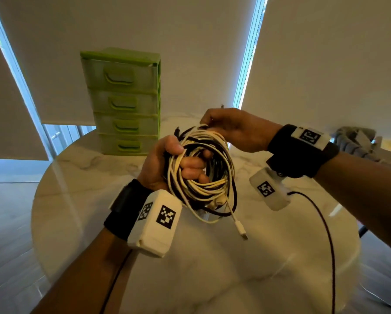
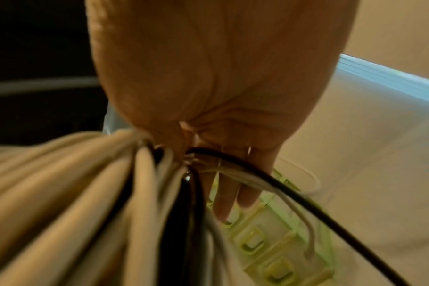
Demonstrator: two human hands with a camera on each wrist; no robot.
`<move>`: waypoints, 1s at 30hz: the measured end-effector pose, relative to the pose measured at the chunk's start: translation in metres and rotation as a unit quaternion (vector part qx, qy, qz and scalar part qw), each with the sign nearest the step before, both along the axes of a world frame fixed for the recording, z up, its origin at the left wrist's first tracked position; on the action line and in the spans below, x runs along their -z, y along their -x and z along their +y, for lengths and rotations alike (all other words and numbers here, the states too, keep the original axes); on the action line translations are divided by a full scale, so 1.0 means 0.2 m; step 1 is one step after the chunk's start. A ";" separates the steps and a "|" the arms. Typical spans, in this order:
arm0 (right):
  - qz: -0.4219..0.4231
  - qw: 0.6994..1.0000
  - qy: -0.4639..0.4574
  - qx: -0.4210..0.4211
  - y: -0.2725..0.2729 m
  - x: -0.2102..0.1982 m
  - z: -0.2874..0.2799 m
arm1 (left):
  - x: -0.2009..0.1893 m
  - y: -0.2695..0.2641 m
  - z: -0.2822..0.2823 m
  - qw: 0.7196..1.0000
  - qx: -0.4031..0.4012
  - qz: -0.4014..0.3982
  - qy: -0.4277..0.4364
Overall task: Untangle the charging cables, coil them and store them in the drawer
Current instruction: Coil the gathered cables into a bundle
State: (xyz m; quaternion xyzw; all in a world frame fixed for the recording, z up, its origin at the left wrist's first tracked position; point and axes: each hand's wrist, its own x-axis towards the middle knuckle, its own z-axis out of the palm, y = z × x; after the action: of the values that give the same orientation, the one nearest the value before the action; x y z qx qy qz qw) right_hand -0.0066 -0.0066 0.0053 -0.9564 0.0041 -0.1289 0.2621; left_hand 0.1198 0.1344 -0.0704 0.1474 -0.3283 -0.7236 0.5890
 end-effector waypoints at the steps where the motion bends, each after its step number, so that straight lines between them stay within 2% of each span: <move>1: -0.007 0.997 -0.074 -0.003 -0.01 0.00 0.02 | 0.00 0.00 0.01 1.000 0.007 0.012 0.021; 3: -0.004 0.978 -0.209 0.006 -0.02 0.01 0.05 | -0.01 0.00 0.02 0.998 0.011 0.018 0.050; 5: -0.005 0.964 -0.266 0.028 -0.03 0.04 0.06 | -0.01 0.00 0.01 0.998 0.006 0.019 0.061; 15: -0.012 0.947 -0.287 0.146 -0.05 0.17 0.11 | 0.02 -0.04 0.00 0.998 -0.054 0.038 0.020; 19: -0.046 0.917 -0.335 0.213 -0.02 0.20 0.17 | 0.03 -0.06 -0.01 0.996 -0.070 0.057 0.018; 21: -0.023 0.902 -0.354 0.247 -0.01 0.23 0.19 | 0.03 -0.07 0.00 0.993 -0.078 0.085 0.017; 25: 0.038 0.844 -0.515 0.146 -0.03 0.28 0.27 | 0.04 -0.12 0.02 0.988 -0.110 0.105 0.024; 30: 0.012 0.799 -0.597 0.072 -0.05 0.29 0.27 | 0.04 -0.14 0.03 0.981 -0.159 0.104 0.050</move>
State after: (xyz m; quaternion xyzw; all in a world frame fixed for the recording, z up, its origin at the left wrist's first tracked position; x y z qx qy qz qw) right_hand 0.0029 0.0474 -0.0529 -0.6087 0.1523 -0.1075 0.7712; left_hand 0.1486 0.1401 -0.0780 0.0925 -0.2732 -0.6149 0.7340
